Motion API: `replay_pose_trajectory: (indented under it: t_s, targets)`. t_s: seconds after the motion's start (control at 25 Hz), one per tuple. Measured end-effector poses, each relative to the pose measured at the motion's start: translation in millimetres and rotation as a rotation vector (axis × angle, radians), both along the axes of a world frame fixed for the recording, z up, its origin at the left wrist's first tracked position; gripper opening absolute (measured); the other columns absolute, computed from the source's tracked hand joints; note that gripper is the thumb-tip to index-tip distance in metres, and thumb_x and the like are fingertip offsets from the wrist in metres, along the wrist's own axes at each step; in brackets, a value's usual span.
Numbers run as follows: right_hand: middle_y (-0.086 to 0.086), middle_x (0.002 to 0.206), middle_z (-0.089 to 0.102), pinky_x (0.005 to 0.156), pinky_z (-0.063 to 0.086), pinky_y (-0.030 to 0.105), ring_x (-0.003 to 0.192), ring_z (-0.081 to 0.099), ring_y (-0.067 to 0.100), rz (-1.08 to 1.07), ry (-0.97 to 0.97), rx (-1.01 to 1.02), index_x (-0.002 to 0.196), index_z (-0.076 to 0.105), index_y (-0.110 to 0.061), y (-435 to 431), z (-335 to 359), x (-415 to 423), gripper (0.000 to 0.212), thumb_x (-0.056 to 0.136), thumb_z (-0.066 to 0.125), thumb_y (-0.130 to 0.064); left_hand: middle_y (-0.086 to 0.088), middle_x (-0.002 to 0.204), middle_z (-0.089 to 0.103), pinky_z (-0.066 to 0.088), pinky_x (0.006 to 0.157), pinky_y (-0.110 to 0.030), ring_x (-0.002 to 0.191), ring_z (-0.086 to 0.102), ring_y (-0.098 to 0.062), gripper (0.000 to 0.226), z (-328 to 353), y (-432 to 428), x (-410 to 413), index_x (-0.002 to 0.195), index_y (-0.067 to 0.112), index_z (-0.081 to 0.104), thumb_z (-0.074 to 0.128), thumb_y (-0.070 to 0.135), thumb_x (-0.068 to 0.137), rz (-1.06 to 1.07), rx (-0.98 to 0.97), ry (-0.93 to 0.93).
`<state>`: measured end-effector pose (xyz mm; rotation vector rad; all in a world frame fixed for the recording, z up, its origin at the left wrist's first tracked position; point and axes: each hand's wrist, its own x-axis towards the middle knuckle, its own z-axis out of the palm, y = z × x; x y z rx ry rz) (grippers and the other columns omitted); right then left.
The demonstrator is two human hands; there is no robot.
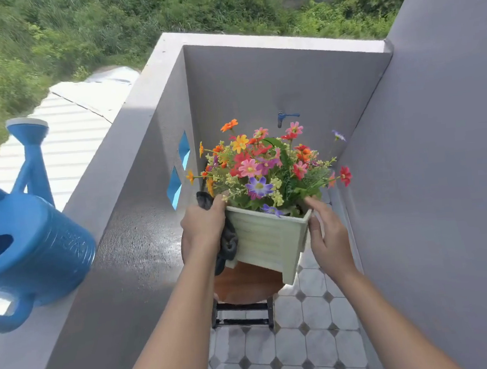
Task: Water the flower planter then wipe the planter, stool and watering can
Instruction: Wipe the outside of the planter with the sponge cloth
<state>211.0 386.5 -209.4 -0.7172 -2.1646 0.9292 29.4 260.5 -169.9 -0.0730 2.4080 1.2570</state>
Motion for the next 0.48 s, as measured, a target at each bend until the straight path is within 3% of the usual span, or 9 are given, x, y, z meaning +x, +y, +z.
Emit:
replay_pose_trajectory:
  t_s: [0.16,0.24,0.28,0.36,0.4,0.48]
  targets:
    - [-0.010,0.127,0.050,0.101,0.035,0.027,0.121,0.044,0.008,-0.290,0.095,-0.682,0.127,0.049,-0.024,-38,22,-11,0.039,0.092,0.036,-0.033,-0.006,0.068,0.054,0.052,0.079,-0.042,0.077,0.056,-0.032,0.054,8,1,15,0.062,0.015,0.050,0.049,0.070,0.059,-0.005,-0.017,0.064]
    - [-0.002,0.114,0.053,0.085,0.039,0.029,0.111,0.050,0.018,-0.348,0.094,-1.033,0.103,0.054,-0.027,-23,28,-22,0.025,0.087,0.040,-0.040,-0.004,0.067,0.056,0.053,0.077,-0.044,0.076,0.059,-0.033,0.057,11,0,22,0.058,0.016,0.048,0.050,0.073,0.060,-0.002,-0.013,0.101]
    - [0.003,0.104,0.054,0.075,0.040,0.028,0.100,0.052,0.021,-0.370,0.074,-1.144,0.094,0.054,-0.026,-13,32,-26,0.018,0.087,0.041,-0.037,-0.004,0.069,0.058,0.054,0.076,-0.045,0.075,0.060,-0.033,0.056,13,0,25,0.058,0.017,0.048,0.053,0.073,0.063,0.004,-0.003,0.124]
    - [0.012,0.096,0.053,0.064,0.040,0.030,0.078,0.051,0.022,-0.385,0.036,-1.294,0.096,0.049,-0.018,-3,39,-28,0.014,0.095,0.036,-0.021,-0.006,0.072,0.061,0.053,0.077,-0.045,0.076,0.060,-0.035,0.051,18,1,31,0.059,0.017,0.048,0.058,0.065,0.071,-0.001,0.031,0.165]
    - [0.016,0.098,0.055,0.063,0.041,0.033,0.073,0.051,0.023,-0.367,0.018,-1.338,0.100,0.048,-0.010,1,40,-28,0.015,0.097,0.034,-0.014,-0.008,0.074,0.063,0.053,0.077,-0.046,0.077,0.060,-0.035,0.048,20,2,32,0.059,0.016,0.049,0.059,0.061,0.074,-0.008,0.039,0.179]
    - [0.019,0.095,0.056,0.064,0.041,0.043,0.071,0.049,0.026,-0.328,-0.069,-1.366,0.086,0.047,-0.001,4,47,-22,0.019,0.098,0.033,-0.007,-0.010,0.079,0.064,0.053,0.077,-0.045,0.078,0.060,-0.036,0.043,28,4,35,0.064,0.014,0.055,0.057,0.055,0.077,-0.034,0.016,0.187]
